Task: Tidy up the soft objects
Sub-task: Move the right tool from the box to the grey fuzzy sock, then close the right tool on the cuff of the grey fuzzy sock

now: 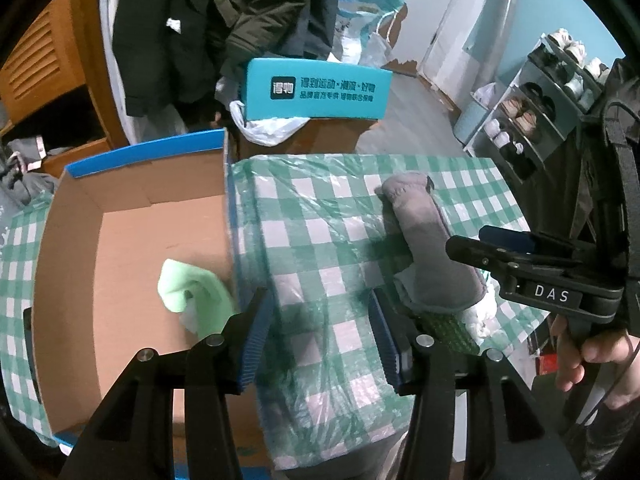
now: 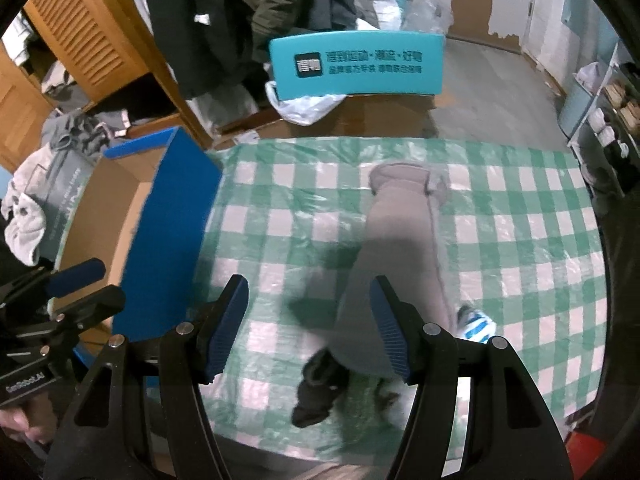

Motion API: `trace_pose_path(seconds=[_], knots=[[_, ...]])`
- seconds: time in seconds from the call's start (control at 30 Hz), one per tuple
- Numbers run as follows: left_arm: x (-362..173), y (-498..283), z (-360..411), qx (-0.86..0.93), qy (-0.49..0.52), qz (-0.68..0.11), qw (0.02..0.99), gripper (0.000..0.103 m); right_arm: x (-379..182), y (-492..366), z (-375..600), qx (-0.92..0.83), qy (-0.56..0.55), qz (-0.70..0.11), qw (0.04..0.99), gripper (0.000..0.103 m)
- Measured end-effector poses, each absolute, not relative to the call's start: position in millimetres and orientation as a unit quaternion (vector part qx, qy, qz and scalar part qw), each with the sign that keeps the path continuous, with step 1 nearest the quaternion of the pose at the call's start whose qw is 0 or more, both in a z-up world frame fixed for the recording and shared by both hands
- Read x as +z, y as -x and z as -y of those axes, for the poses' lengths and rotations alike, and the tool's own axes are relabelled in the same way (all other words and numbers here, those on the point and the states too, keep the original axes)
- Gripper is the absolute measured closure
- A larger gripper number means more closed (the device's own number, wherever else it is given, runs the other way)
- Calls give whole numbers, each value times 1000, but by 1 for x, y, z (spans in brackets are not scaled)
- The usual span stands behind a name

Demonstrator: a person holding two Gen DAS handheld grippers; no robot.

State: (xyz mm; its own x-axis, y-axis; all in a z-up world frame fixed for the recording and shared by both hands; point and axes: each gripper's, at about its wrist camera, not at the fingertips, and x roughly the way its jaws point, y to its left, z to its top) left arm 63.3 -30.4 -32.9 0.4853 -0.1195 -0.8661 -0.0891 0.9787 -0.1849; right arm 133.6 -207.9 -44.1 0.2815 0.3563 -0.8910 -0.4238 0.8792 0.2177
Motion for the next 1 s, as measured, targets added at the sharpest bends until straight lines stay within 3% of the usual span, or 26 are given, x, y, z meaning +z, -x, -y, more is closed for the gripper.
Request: trace_pose_path(seconds=[1.0], knots=[[-99,-140,57,-38,132,-569,811,47,-137,-209,221,165,56,-625,761,40]])
